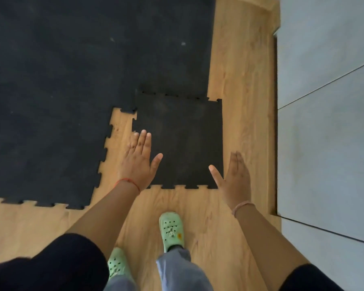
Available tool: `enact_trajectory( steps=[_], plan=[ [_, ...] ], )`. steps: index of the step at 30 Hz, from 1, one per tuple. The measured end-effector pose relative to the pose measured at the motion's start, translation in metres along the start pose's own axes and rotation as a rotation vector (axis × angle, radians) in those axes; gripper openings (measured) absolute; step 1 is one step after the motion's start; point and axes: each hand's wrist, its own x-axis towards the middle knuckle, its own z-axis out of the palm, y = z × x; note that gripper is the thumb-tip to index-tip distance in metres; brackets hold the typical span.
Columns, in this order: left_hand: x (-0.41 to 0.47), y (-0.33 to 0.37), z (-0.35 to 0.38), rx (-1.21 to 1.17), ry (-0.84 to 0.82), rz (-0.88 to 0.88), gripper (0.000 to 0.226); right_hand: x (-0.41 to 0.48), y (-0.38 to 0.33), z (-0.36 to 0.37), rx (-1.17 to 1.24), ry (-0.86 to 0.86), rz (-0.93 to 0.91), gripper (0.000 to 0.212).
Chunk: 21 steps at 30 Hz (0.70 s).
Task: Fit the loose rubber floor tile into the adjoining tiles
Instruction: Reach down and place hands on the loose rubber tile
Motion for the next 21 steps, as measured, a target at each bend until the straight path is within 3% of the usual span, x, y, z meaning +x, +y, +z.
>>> enact_trajectory(
  steps=[6,10,16,21],
  plan=[
    [0.029,-0.073,0.175,-0.060,-0.060,-0.140,0.068,0.062,0.046,0.176,0.050,-0.100,0.065,0.081],
    [0.061,-0.110,0.254,-0.064,0.011,-0.266,0.071,0.104,0.078,0.263,0.039,-0.123,0.146,0.079],
    [0.104,-0.143,0.318,-0.123,0.133,-0.514,0.078,0.147,0.095,0.348,0.180,0.009,0.343,0.080],
    [0.100,-0.149,0.337,-0.113,0.227,-0.530,0.076,0.167,0.119,0.354,0.205,0.133,0.415,0.099]
  ],
)
